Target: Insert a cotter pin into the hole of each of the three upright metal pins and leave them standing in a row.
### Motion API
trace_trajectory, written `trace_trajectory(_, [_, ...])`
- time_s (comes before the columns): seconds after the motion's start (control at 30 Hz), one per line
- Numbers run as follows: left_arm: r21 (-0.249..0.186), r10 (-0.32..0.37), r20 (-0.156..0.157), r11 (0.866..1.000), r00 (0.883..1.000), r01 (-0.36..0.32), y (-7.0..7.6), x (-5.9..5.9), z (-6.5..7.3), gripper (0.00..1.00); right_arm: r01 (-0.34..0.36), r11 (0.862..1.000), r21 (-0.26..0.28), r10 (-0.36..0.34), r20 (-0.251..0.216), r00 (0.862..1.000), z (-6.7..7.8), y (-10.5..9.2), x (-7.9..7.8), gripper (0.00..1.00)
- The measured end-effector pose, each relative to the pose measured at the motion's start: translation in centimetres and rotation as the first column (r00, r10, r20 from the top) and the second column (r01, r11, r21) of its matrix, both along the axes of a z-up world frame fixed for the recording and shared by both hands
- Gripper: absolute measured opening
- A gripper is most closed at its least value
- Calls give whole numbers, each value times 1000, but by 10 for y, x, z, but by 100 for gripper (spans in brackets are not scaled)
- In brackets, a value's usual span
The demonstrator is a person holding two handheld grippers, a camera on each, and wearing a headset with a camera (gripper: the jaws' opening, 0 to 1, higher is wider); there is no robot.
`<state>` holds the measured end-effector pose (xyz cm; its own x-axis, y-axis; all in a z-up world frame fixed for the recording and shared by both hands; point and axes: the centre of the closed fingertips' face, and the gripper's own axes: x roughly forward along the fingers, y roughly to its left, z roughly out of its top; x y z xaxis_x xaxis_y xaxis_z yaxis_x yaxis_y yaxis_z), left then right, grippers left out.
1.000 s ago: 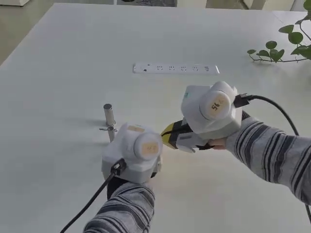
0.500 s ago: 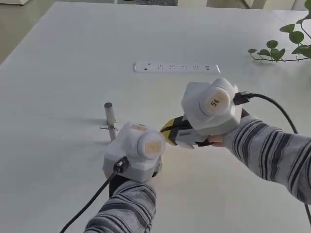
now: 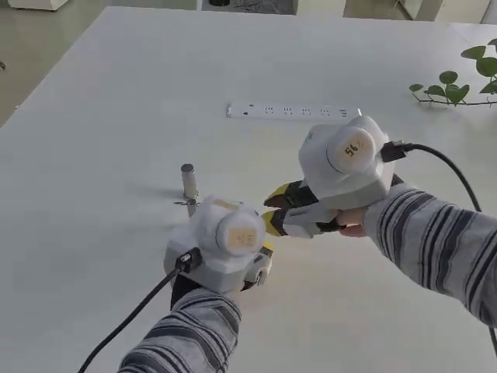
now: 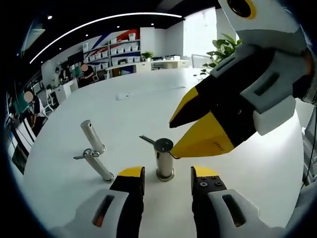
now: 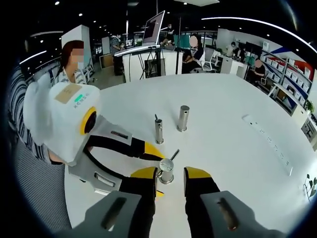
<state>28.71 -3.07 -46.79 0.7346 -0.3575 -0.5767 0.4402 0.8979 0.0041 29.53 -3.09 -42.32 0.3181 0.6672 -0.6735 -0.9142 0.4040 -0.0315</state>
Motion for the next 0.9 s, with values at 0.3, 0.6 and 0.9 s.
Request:
trace_trajectory(0.3, [-42,-42,25,998,999,43,1,-10,14,48,154,988,5,-154,-61,986,-4,8,2,27])
trace_trajectory(0.6, [-56,-73,42,996,996,75,4,-19,27,57,264,964,-30,-265,-113,958,-14,10,3,25])
trace_trajectory(0.9, [-50,-64,59,997,996,67,21,-26,36,57,372,927,-56,-376,-128,918,-18,9,3,24])
